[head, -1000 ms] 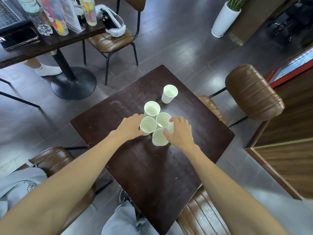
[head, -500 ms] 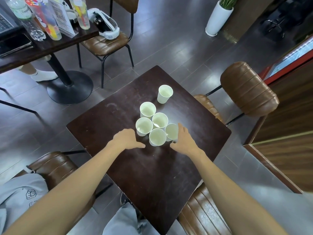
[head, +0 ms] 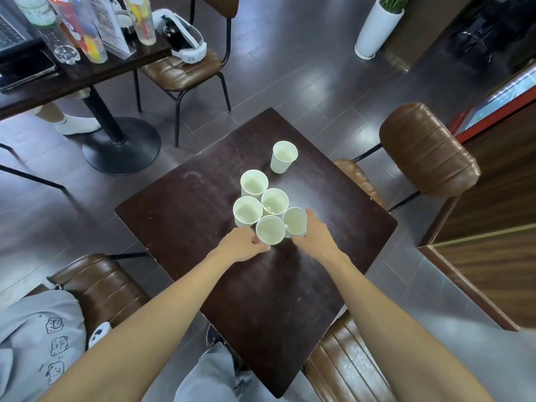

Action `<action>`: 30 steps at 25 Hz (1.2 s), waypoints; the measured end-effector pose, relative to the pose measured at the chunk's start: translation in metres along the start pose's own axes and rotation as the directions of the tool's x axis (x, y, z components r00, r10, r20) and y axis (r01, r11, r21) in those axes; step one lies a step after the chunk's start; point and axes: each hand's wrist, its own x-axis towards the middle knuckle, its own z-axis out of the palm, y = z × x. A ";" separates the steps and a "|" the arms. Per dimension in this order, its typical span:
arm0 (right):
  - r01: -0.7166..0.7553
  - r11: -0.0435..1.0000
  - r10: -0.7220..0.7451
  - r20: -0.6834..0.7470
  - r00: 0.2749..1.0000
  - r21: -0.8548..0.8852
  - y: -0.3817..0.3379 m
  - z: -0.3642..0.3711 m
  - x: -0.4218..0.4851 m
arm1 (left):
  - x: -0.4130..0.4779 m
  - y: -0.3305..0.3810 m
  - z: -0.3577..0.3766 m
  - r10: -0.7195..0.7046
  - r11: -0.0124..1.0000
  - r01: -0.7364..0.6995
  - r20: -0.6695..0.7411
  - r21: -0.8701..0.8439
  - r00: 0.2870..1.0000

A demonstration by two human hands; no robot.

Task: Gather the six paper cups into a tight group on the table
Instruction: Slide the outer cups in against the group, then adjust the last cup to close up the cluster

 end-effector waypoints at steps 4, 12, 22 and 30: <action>-0.003 1.000 0.003 0.019 1.000 -0.009 0.003 -0.001 -0.001 | -0.001 0.001 -0.001 0.004 1.000 -0.004 -0.020 -0.021 1.000; 0.007 0.997 -0.007 -0.002 1.000 -0.077 -0.002 -0.025 0.002 | -0.017 0.001 -0.052 -0.059 0.958 0.065 -0.029 0.280 0.998; 0.125 0.989 -0.117 -0.104 0.988 0.076 -0.051 -0.054 0.070 | 0.062 0.052 -0.167 0.243 0.958 -0.187 -0.275 0.215 0.930; 0.101 0.992 -0.089 -0.139 0.986 0.078 -0.064 -0.048 0.145 | 0.147 0.084 -0.150 0.354 0.853 -0.264 -0.127 0.450 0.927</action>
